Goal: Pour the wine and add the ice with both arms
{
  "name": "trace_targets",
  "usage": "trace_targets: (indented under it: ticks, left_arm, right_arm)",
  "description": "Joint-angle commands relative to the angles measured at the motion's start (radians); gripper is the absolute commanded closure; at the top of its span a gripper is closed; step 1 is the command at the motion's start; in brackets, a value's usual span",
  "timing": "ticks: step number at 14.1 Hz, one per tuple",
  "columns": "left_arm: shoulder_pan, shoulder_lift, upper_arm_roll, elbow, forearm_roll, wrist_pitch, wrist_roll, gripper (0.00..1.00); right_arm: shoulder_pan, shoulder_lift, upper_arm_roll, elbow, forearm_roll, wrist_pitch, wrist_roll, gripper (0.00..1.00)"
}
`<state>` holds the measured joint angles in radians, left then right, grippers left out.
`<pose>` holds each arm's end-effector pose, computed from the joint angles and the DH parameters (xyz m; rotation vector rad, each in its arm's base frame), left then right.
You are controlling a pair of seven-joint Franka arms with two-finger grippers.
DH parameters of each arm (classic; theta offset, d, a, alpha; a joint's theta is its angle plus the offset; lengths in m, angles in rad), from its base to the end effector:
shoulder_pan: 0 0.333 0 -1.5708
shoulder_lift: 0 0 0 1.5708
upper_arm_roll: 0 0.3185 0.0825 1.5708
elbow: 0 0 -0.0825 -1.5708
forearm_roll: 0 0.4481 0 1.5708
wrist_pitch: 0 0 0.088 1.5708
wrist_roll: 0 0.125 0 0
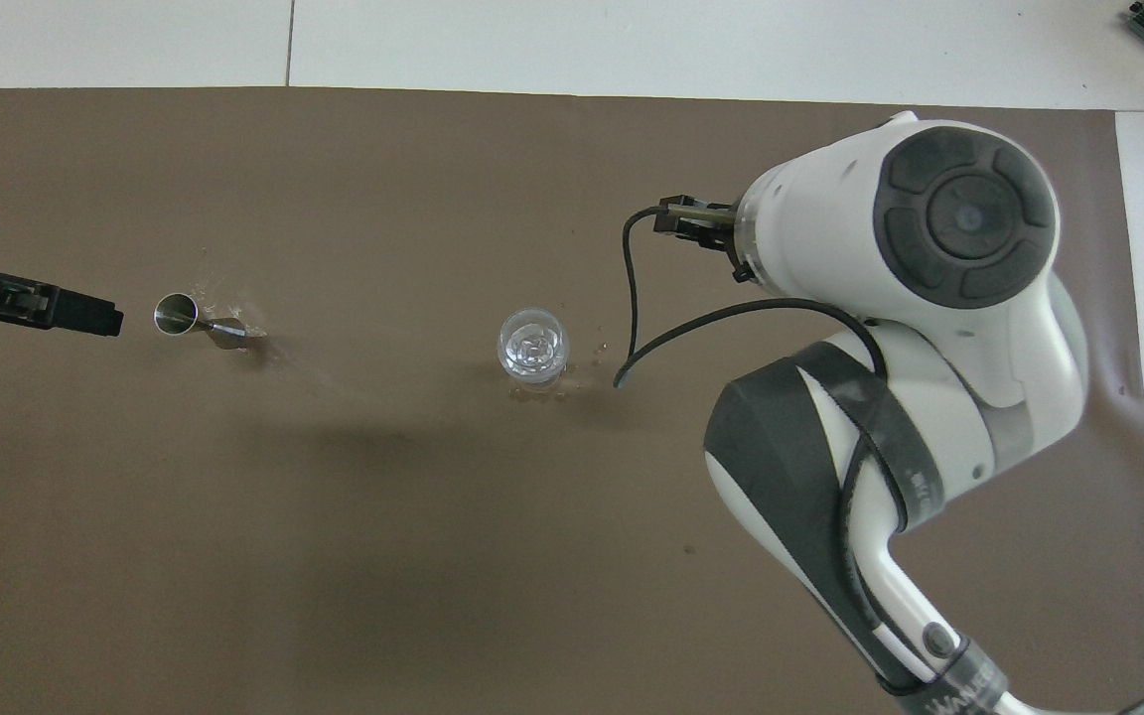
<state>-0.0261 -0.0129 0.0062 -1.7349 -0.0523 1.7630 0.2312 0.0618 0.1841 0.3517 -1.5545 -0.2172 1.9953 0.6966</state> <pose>0.6266 -0.0180 0.5455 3.0711 -0.3737 0.0715 0.6636 0.2538 0.5471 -3.0678 0.3609 -0.4747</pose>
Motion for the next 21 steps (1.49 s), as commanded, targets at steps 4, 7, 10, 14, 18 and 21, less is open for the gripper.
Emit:
trace_targets:
  ticks: [4,7,10,14,18,21]
  left_arm:
    - [-0.002,-0.022,0.023,-0.023,0.017,0.001,-0.012,0.00]
    - [-0.012,-0.022,0.020,-0.012,0.017,-0.007,-0.018,0.00]
    - [-0.015,-0.013,0.015,0.020,0.015,-0.057,-0.019,0.00]
    - [-0.014,0.016,0.014,0.103,0.006,-0.137,-0.019,0.00]
    - [-0.011,0.027,0.018,0.113,0.017,-0.108,-0.016,0.00]
    - [-0.017,0.021,0.017,0.117,0.017,-0.089,-0.015,0.00]
  right_arm:
    - [0.000,-0.087,-0.172,-0.009,0.112,-0.107,-0.201,0.00]
    - [0.000,-0.123,-0.273,-0.007,0.176,-0.180,-0.368,0.00]
    - [0.000,-0.140,-0.351,-0.001,0.206,-0.275,-0.456,0.00]
    - [-0.011,-0.189,-0.405,-0.021,0.223,-0.346,-0.528,0.00]
    - [-0.045,-0.203,-0.411,-0.042,0.223,-0.356,-0.592,0.00]
    - [-0.045,-0.204,-0.431,-0.044,0.223,-0.378,-0.594,0.00]
